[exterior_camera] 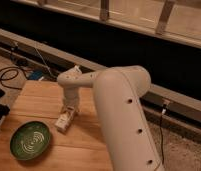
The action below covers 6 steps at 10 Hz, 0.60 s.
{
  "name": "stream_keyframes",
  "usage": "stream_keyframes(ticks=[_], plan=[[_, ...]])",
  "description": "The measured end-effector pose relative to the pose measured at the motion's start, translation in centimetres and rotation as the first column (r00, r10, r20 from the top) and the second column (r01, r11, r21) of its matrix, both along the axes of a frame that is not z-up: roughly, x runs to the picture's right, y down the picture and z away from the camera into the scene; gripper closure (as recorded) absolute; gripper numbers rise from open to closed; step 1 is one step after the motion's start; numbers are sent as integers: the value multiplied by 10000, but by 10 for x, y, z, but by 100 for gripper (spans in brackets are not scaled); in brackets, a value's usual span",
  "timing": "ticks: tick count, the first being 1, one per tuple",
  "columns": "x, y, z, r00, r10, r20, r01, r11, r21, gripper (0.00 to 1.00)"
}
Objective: Place the bottle in the ceramic bowl
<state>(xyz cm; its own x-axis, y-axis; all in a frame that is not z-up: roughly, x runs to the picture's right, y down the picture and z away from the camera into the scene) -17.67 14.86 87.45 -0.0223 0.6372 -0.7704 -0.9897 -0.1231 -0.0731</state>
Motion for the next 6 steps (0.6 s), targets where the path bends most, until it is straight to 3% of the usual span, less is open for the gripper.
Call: stream_keyframes(ticks=[2,6], plan=[[-8,6,1,9997,-1,229,5,9999,-151,37],[-10,-12,-20,9987,11,519,-41,9983,578,74]])
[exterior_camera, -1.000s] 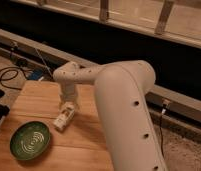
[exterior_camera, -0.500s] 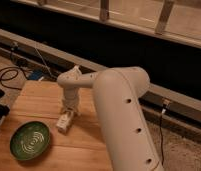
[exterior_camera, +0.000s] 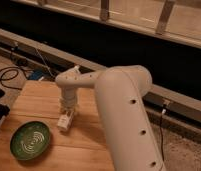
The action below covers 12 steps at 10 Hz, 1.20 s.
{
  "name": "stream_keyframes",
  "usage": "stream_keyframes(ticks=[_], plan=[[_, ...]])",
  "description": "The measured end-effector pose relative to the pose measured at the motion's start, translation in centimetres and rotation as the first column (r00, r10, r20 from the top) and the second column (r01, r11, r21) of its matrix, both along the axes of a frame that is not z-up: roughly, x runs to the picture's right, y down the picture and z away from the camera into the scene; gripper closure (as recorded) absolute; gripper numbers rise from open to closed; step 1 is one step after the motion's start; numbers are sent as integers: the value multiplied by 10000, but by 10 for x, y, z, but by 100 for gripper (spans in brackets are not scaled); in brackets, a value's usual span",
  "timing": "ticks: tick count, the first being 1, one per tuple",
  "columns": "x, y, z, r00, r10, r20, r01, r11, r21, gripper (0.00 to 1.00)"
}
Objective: Place the bottle in the ceramic bowl
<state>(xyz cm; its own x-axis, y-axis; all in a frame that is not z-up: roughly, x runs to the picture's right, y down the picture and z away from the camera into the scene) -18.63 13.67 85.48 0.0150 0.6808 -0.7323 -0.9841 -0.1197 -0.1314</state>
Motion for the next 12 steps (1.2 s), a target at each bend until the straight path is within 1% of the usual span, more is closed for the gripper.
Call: stream_keyframes(ticks=[1,2,3,4,5,6,8,9,10,11,12], plan=[[4,-9,-7,9999,126,59,-127,9997,219,87],[4,-10,-9,9996,232,177,-238,9992,322,94],[6,-11,-10,9987,377,340,-391,9984,411,99],[8,-13,-11,9984,406,392,-424,9981,444,100],[2,-15,-19,9967,328,738,-366,9980,518,100],[-7,-16,-29,9934,-17,1143,-41,9987,500,100],[-31,-2,-46,9815,-524,1839,451,9980,439,100],[-39,0,-55,9752,-671,2109,593,9973,427,100],[-42,2,-62,9709,-788,2260,726,9967,354,100],[-55,11,-73,9624,-955,2544,933,9954,205,100],[-63,18,-77,9606,-980,2601,973,9951,157,100]])
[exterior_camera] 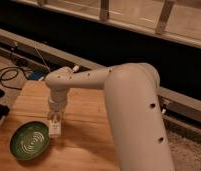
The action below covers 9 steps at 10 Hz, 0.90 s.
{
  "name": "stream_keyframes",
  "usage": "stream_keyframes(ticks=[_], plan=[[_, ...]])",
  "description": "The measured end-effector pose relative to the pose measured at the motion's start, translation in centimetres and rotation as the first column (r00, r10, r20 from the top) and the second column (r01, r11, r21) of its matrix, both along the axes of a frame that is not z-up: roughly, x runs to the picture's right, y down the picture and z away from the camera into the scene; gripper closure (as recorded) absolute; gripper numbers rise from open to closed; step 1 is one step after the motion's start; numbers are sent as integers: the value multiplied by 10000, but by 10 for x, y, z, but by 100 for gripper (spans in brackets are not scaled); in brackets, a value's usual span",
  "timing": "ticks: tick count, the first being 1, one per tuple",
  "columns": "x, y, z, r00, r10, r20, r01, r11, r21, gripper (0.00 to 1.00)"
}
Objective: Place the bottle in the ceramic bowl
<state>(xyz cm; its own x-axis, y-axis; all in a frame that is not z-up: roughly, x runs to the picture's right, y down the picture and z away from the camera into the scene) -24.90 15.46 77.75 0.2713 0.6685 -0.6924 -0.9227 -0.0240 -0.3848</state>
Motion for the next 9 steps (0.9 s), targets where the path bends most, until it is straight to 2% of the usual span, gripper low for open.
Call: stream_keyframes(ticks=[1,3,4,7,9], plan=[[-5,2,-3,10000,39,-40,-39,10000,23,100],[-12,-4,-16,9997,199,-127,-194,9991,370,100],[-16,-3,-22,9997,236,-87,-232,9989,412,100],[-41,30,-39,9994,65,348,-72,9998,210,100],[-58,50,-44,9978,-132,654,132,9999,2,100]])
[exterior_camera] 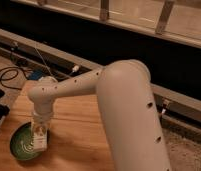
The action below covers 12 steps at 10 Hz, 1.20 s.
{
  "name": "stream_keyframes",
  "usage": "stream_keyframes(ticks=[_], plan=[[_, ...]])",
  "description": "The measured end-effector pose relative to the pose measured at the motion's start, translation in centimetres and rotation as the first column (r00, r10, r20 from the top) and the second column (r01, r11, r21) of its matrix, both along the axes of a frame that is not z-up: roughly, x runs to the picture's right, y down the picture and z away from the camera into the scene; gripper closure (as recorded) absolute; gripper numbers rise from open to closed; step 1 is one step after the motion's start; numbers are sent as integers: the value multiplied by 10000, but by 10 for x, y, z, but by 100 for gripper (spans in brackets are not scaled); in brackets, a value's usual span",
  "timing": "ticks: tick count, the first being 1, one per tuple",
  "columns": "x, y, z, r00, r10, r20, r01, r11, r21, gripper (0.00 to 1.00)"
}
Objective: Place the bottle in the ceramic bowl
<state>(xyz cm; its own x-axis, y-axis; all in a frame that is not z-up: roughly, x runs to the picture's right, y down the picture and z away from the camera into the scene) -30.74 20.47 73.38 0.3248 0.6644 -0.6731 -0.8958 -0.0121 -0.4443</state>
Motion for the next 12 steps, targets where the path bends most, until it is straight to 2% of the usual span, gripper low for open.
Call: stream_keyframes(ticks=[1,3,10,11,12], plan=[[-10,6,2,9994,-194,269,198,9997,-134,100],[-15,9,4,9984,-343,445,353,9991,-216,97],[-13,9,5,9986,-330,424,340,9992,-224,27],[-13,9,5,9986,-329,423,339,9992,-223,21],[-13,9,5,9986,-330,424,340,9992,-223,20]])
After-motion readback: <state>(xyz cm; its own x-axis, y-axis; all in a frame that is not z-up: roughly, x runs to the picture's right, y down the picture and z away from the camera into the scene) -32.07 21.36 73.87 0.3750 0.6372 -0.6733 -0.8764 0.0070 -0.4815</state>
